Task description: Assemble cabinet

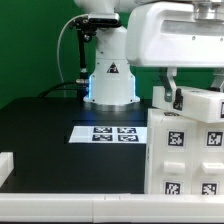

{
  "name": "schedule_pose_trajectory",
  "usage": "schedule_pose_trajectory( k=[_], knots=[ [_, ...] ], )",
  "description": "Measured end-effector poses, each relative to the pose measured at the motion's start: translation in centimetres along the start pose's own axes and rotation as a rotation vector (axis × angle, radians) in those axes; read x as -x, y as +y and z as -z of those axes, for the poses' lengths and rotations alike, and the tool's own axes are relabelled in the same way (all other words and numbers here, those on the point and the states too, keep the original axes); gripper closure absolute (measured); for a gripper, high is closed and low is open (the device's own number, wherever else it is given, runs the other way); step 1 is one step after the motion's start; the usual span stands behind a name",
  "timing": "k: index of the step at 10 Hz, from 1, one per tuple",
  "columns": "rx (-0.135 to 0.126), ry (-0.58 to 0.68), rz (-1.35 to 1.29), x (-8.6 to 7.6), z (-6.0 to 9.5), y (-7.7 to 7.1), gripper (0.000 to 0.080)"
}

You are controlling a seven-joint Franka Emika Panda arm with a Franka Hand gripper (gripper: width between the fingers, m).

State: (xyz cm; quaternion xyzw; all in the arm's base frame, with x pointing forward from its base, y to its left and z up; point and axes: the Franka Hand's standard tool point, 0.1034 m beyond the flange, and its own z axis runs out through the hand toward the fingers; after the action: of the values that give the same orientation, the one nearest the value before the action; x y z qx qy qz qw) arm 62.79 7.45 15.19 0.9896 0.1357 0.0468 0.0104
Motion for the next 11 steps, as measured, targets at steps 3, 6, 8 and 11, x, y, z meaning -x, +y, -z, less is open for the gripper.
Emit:
schedule_pose_trajectory(
  k=[3,6,8,11],
  knots=[
    [-0.03,0.011,-0.305,-0.25,-0.14,0.04,0.0243],
    [-0.032,0.008,-0.484,-0.26,-0.14,-0.02,0.0243],
    [-0.033,0.007,-0.585,-0.27,-0.12,-0.03,0.0243],
    [-0.034,-0.003,-1.118,-0.25,-0.14,-0.37,0.0243]
  ],
)
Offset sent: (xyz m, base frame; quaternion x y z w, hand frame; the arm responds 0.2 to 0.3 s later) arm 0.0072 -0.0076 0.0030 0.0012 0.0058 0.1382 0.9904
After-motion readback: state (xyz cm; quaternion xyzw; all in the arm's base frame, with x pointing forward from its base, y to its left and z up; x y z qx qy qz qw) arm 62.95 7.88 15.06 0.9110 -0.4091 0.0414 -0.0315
